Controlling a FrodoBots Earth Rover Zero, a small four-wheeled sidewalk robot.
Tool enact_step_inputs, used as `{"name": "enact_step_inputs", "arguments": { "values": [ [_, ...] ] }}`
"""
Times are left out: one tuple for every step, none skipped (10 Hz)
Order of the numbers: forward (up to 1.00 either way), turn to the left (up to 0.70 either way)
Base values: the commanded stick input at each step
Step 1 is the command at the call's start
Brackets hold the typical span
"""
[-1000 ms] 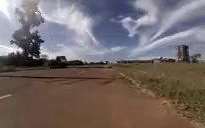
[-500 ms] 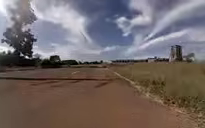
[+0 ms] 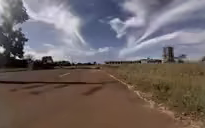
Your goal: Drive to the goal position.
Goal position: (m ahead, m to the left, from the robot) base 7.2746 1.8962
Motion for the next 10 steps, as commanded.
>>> {"name": "enact_step_inputs", "arguments": {
  "values": [
    [1.0, 0.0],
    [1.0, 0.0],
    [1.0, 0.0],
    [1.0, 0.0],
    [1.0, 0.0],
    [1.0, 0.0],
    [1.0, 0.0],
    [1.0, 0.02],
    [1.0, 0.34],
    [1.0, 0.14]
  ]
}}
